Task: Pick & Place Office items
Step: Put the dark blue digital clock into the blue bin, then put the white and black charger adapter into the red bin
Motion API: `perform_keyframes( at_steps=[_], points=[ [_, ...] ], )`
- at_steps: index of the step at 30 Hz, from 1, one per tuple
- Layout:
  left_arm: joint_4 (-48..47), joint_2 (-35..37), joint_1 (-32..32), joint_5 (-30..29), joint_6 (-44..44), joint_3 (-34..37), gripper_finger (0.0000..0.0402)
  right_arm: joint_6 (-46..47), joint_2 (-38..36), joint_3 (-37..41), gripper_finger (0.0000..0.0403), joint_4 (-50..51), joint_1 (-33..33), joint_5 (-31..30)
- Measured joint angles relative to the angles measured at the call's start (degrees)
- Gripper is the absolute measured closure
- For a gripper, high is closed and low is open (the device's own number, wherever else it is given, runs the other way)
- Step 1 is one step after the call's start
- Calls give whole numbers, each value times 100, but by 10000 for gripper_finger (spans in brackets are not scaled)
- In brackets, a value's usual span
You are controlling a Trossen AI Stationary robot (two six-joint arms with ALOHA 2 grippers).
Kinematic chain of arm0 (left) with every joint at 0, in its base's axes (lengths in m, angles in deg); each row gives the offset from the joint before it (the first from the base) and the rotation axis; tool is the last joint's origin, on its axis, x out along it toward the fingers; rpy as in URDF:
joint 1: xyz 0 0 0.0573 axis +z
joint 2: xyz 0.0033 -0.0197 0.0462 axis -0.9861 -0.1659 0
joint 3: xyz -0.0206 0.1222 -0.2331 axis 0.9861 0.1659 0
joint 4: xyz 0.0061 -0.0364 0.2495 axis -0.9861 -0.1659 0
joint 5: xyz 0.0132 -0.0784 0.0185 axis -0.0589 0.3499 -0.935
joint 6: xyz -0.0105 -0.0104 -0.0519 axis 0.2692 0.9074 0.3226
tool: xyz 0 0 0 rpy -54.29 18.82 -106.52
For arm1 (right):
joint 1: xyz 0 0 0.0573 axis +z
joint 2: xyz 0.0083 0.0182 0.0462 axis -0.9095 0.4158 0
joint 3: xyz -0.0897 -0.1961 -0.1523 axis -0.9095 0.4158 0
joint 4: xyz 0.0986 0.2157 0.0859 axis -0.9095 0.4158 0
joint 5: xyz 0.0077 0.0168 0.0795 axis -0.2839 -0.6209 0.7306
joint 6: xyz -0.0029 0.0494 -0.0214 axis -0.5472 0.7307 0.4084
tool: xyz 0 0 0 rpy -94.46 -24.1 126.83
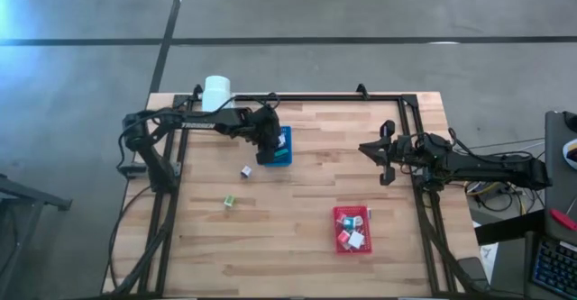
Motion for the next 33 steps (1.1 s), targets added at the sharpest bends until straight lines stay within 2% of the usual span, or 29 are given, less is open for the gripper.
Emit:
perform_keyframes(
  at_steps=[4,11,16,21,28,30,33],
  points=[
    [3,-30,0,2,8,5,252,-2,0,0,369,-1,0,0],
    [11,-32,0,1,88,5,174,-2,0,0,369,-1,1,0],
    [-4,-14,-1,0,87,5,152,-2,0,0,369,3,0,0],
    [-262,335,-11,46,87,-67,152,-2,0,0,369,10,0,0],
    [-263,1632,-131,312,37,130,163,-35,-2,0,369,41,0,0],
    [-30,2086,-216,435,-52,328,177,-39,-1,0,369,41,2,-2],
    [387,2761,-347,873,-169,730,222,-39,0,2,369,41,2,-2]
  ],
)
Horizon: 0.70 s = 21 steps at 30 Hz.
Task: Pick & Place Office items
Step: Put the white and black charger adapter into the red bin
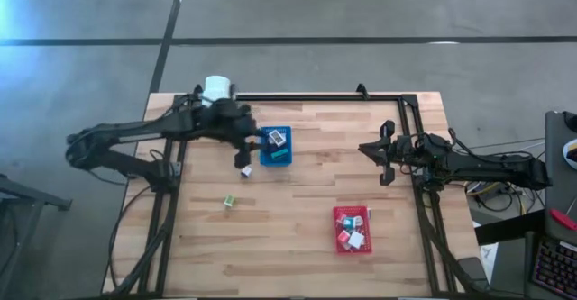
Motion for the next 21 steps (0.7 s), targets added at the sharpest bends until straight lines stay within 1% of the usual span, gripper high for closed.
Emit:
perform_keyframes(
  at_steps=[4,6,7,8,11,13,15,17,21],
  points=[
    [702,852,-97,680,-40,659,317,-2,0,0,369,-2,0,1],
    [1126,1265,-105,846,46,1006,369,-4,0,2,369,-3,0,0],
    [1322,1473,-104,891,57,1177,385,-4,-1,2,369,-4,-2,0],
    [1559,1691,-103,928,2,1373,390,-4,0,2,369,-7,0,0],
    [2314,2362,-143,958,-518,2056,388,-4,-2,4,369,-45,0,-2],
    [2850,2768,-149,950,-641,2543,388,-3,-2,4,369,-67,0,0],
    [3336,3144,-141,918,-553,2986,393,5,-2,4,369,-76,-2,-1],
    [3623,3501,-138,904,-411,3336,398,20,-1,4,369,-76,-1,-2],
    [3746,4059,-136,904,-208,3843,396,22,-2,4,369,-74,0,-4]
  ],
)
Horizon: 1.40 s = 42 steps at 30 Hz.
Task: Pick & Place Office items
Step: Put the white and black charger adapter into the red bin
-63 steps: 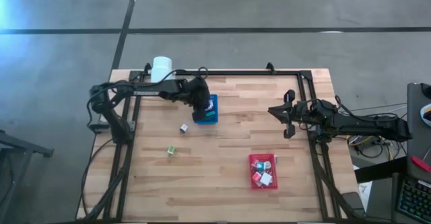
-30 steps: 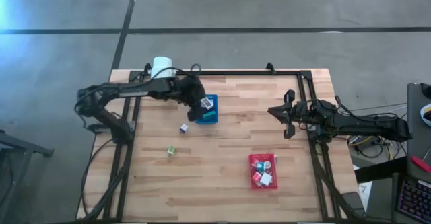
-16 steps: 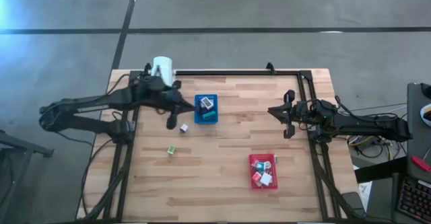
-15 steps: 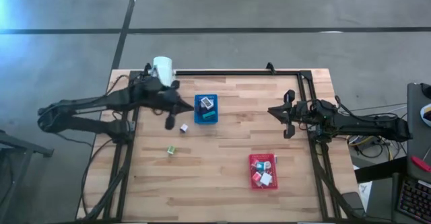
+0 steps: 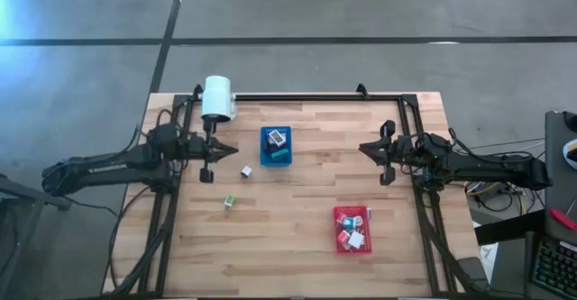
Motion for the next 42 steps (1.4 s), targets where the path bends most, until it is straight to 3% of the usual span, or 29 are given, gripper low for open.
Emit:
perform_keyframes(
  at_steps=[14,21,42],
  points=[
    [240,786,0,-168,220,1130,399,2,2,16,369,-15,0,-307],
    [285,1040,3,-167,-169,1520,396,19,2,35,369,-14,-2,-306],
    [-55,1124,20,-154,-58,1644,397,111,2,133,369,-4,0,-302]
  ],
)
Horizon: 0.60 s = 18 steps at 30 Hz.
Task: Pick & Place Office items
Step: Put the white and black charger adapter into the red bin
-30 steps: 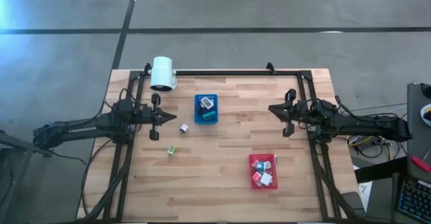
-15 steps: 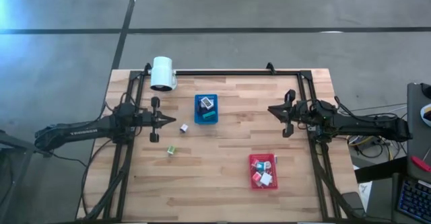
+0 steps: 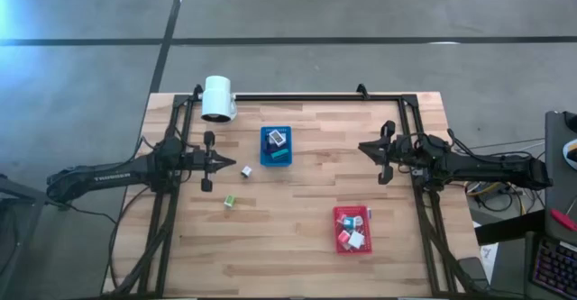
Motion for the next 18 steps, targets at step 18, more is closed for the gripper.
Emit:
perform_keyframes(
  at_steps=[18],
  points=[
    [-35,-7,0,1,-236,0,395,-137,0,11,369,20,-2,0]
  ],
)
